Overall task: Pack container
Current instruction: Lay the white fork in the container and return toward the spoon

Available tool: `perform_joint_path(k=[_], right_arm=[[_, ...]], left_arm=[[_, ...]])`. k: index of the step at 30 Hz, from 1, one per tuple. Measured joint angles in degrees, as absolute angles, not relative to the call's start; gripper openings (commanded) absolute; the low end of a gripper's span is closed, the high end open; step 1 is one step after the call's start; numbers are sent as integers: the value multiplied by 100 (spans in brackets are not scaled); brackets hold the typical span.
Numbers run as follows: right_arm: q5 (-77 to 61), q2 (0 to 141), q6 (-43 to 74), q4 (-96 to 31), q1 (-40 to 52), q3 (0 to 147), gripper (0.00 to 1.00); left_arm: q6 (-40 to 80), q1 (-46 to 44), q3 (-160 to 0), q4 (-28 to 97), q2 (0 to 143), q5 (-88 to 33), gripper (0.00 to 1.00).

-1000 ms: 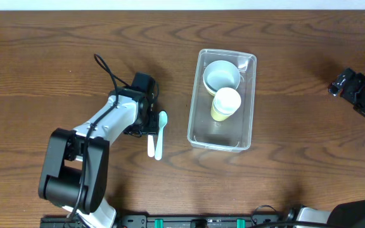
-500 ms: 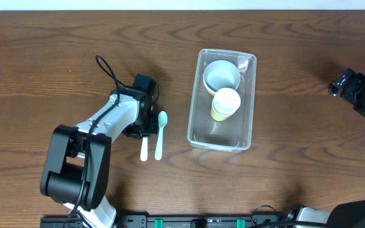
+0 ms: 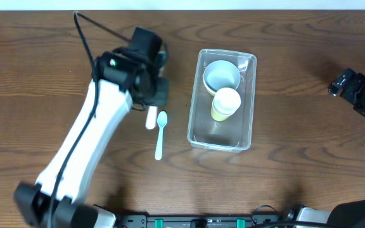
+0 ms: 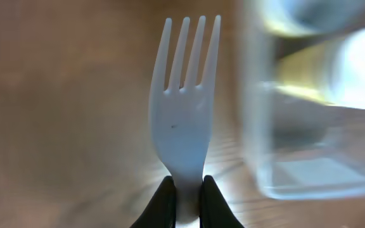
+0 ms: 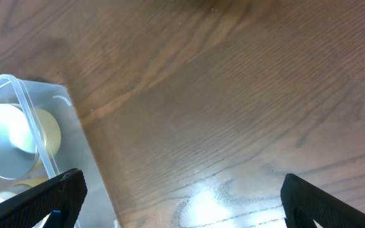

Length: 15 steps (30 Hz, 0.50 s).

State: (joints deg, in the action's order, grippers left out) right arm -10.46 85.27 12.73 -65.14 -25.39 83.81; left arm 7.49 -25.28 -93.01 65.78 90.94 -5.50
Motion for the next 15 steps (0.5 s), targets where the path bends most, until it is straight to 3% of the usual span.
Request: perform_joint_path(k=[6, 15], right_arm=[[-1046, 8527, 1273, -6514, -2539, 8381, 99], [-1046, 8527, 1273, -6514, -2539, 8381, 99]], left_arm=[[469, -3529, -9319, 6082, 8993, -563, 6], [-1874, -4888, -9266, 5913, 9854, -567, 6]])
